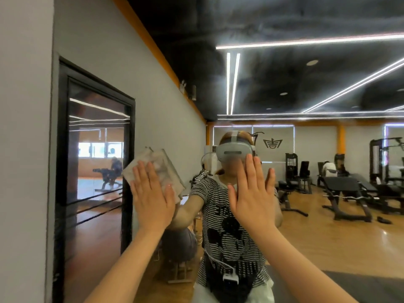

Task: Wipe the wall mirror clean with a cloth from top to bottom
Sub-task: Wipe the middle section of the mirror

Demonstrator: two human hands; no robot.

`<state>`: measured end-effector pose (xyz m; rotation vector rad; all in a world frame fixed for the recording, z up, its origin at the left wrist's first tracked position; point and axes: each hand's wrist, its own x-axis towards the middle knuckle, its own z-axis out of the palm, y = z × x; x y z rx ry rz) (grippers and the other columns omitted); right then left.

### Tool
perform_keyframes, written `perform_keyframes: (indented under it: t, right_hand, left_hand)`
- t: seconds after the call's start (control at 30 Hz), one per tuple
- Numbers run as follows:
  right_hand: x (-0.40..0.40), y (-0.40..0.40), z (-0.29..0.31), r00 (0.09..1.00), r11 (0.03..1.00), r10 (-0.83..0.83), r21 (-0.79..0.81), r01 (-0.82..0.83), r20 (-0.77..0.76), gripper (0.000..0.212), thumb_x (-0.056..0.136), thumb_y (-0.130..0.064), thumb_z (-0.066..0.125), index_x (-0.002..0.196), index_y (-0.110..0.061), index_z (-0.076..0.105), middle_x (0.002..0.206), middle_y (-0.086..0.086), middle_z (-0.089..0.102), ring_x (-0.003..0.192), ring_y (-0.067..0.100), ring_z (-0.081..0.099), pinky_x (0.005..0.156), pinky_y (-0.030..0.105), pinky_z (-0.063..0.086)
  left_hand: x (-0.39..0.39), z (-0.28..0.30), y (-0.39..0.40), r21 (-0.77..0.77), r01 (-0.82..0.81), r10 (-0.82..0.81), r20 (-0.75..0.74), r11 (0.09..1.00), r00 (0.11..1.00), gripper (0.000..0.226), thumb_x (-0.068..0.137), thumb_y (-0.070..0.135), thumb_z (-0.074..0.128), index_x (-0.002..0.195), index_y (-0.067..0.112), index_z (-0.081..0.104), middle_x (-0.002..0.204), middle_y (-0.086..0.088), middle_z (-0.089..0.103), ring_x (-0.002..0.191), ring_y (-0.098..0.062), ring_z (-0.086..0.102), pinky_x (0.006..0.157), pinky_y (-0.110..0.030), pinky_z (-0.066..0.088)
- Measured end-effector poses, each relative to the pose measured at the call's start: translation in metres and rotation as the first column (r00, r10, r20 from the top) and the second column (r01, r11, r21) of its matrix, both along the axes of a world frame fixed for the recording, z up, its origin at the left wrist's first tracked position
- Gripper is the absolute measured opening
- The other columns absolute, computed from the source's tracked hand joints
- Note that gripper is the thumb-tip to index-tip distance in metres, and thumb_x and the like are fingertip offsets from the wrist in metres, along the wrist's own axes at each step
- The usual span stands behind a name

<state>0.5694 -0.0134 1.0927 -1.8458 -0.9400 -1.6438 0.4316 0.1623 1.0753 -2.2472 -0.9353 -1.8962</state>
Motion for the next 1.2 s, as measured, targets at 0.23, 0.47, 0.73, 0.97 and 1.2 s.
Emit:
perform_keyframes:
  t: [0.23,0.47,0.73,0.97,1.2]
  right_hand:
    - [-0.001,-0.001,-0.001,1.000,1.000,-0.008,0.002,0.008,0.011,0.065,0.095,-0.041,0.033,0.150,-0.012,0.017,0.155,0.017,0.030,0.145,0.028,0.016,0.116,0.053,0.010]
    - [-0.001,0.002,0.000,1.000,1.000,-0.010,0.013,0.010,0.011,0.064,0.094,-0.041,0.032,0.150,-0.011,0.021,0.155,0.017,0.030,0.145,0.029,0.016,0.117,0.053,0.009]
    - [0.000,0.000,-0.002,1.000,1.000,-0.004,-0.002,0.004,0.010,0.065,0.095,-0.042,0.033,0.151,-0.013,0.019,0.156,0.016,0.028,0.146,0.028,0.016,0.117,0.051,0.005]
    - [-0.001,0.000,-0.002,1.000,1.000,0.004,-0.004,-0.004,0.007,0.063,0.095,-0.041,0.033,0.149,-0.010,0.025,0.156,0.017,0.028,0.146,0.029,0.018,0.116,0.056,0.011]
    - [-0.001,0.003,-0.004,0.999,0.999,-0.039,0.011,0.039,0.012,0.064,0.095,-0.041,0.031,0.151,-0.009,0.024,0.157,0.017,0.026,0.146,0.029,0.017,0.117,0.054,0.008]
  left_hand:
    - [-0.032,0.011,0.046,-0.013,0.001,0.000,0.073,1.000,0.997,0.072,0.094,0.045,0.015,0.154,0.004,0.006,0.161,-0.016,0.005,0.149,-0.027,0.002,0.120,-0.045,0.004]
    - [-0.008,0.022,0.024,-0.307,0.006,0.111,0.363,0.952,0.925,0.069,0.096,0.042,0.015,0.154,0.004,0.008,0.162,-0.017,0.006,0.149,-0.031,0.004,0.119,-0.044,0.000]
    - [0.018,0.011,-0.024,0.005,0.038,-0.038,0.048,0.999,0.998,0.068,0.096,0.044,0.014,0.151,0.008,-0.002,0.159,-0.011,-0.004,0.147,-0.024,-0.006,0.116,-0.029,-0.020]
    - [-0.045,0.016,0.064,0.042,0.037,-0.038,0.009,0.998,0.999,0.067,0.097,0.054,0.005,0.149,0.014,-0.011,0.157,-0.001,-0.013,0.146,-0.015,-0.012,0.121,-0.043,-0.002]
    - [0.000,0.020,0.002,-0.100,0.038,-0.019,0.180,0.994,0.983,0.067,0.095,0.042,0.011,0.151,0.007,0.001,0.161,-0.016,0.005,0.148,-0.028,-0.001,0.120,-0.045,0.000]
